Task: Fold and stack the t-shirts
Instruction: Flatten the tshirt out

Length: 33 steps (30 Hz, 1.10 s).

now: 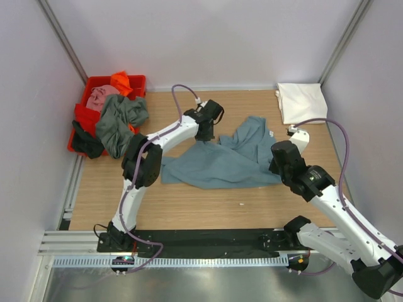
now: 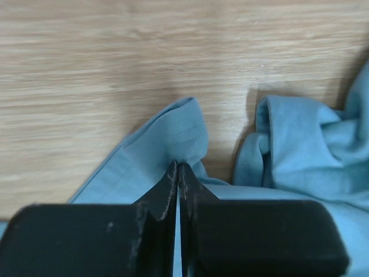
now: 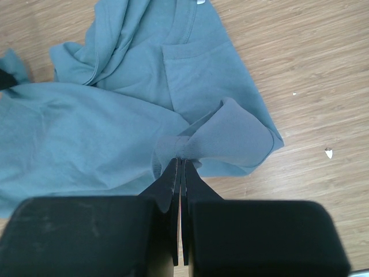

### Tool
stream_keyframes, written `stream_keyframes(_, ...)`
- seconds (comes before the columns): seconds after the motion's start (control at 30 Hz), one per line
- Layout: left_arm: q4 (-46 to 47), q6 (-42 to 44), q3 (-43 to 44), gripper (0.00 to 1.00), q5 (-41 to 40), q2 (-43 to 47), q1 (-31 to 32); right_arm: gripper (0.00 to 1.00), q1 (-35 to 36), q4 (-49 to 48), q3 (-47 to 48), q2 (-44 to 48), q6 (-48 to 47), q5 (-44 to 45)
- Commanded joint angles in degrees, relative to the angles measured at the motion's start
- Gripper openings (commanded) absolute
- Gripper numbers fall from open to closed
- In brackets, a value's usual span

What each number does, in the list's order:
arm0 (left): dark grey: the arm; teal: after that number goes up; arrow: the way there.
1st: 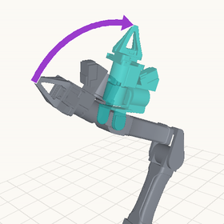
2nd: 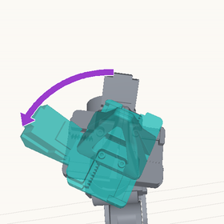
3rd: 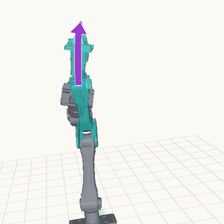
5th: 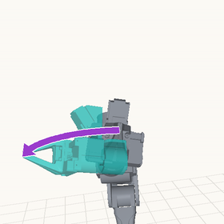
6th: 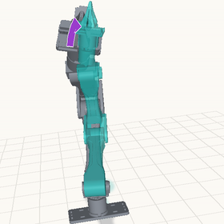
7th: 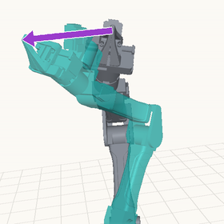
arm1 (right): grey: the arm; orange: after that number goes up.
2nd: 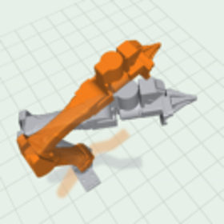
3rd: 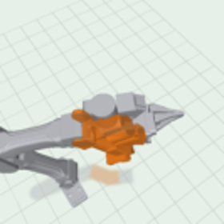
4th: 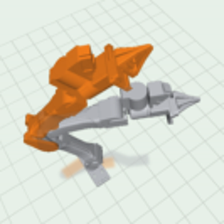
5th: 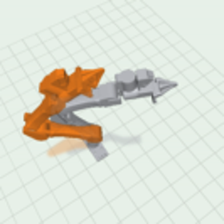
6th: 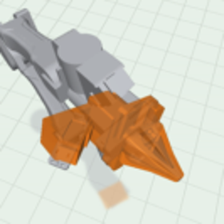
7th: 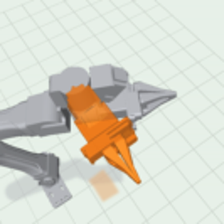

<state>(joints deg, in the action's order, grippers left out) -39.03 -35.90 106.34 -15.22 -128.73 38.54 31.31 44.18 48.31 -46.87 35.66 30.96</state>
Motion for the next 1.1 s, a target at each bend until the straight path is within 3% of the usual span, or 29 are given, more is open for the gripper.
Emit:
stream_keyframes(0.0, -4.38, 4.16, 5.00, 0.00, -6.91, 10.67, -0.05, 0.01, -0.11, -3.84, 3.35, -2.16, -1.38, 2.70)
stream_keyframes(0.13, -10.62, 6.98, 11.51, 0.00, -11.49, 18.91, -0.05, 0.01, -0.20, -4.02, 8.98, -5.24, -2.52, 5.50)
stream_keyframes(0.2, -12.03, 7.25, 8.12, 0.00, -12.81, 24.63, 0.04, 0.01, -0.37, -3.41, 12.31, -5.51, -2.79, 6.91)
stream_keyframes(0.23, -12.13, 6.81, 5.39, 0.00, -13.60, 31.97, 0.30, 0.01, -0.37, -3.40, 13.03, -5.34, -2.96, 8.14)
stream_keyframes(0.3, -9.77, 5.32, -3.03, 0.00, -14.75, 40.53, 0.91, 0.01, -0.37, -3.75, 13.74, -4.02, -2.88, 8.50)
stream_keyframes(0.33, -7.75, 4.10, -13.43, 0.00, -14.49, 50.32, 0.92, 0.01, -0.37, -3.84, 13.30, -3.41, -2.79, 8.15)
stream_keyframes(0.37, -6.95, 0.69, -19.01, 0.00, -13.18, 54.59, 1.01, 0.01, -0.37, -3.75, 12.69, -2.18, -2.44, 7.89)
stream_keyframes(0.4, -6.33, -1.00, -29.86, 0.00, -11.86, 59.42, 1.09, 0.01, -0.37, -3.58, 10.94, -1.65, -1.65, 7.80)
stream_keyframes(0.47, -5.62, -7.21, -40.29, 0.18, -8.62, 69.89, 1.44, 0.01, -0.46, -3.75, 6.82, 0.01, -0.77, 7.01)
stream_keyframes(0.5, -5.45, -9.34, -49.74, 0.31, -4.42, 72.54, 1.53, 0.01, -0.46, -3.84, 5.31, 0.46, -0.24, 7.10)
stream_keyframes(0.53, -5.01, -10.93, -54.27, 0.66, -1.94, 74.83, 1.79, 0.01, -0.46, -4.02, 3.91, 0.81, 0.54, 7.36)
stream_keyframes(0.63, -7.10, -17.79, -67.12, 0.99, -0.07, 83.09, 4.87, 0.01, -0.46, -4.63, 0.03, 1.08, 1.60, 7.71)
stream_keyframes(0.77, -13.87, -23.77, -65.93, 1.00, -8.31, 91.10, 11.63, 0.01, -0.55, -4.37, -0.42, -0.06, 1.96, 9.20)
stream_keyframes(0.9, -20.46, -25.09, -60.82, 1.00, -15.09, 88.57, 11.64, 0.01, -0.55, -5.07, 0.29, -0.76, 1.87, 8.77)
stream_keyframes(0.97, -20.30, -25.44, -61.08, 1.00, -14.75, 86.20, 11.64, 0.01, -0.55, -4.99, 0.46, -1.11, 1.87, 8.15)
stream_keyframes(1.07, -15.66, -26.32, -64.40, 0.90, -11.42, 81.80, 11.64, 0.01, -0.55, -4.55, 0.03, -1.03, 1.78, 7.62)
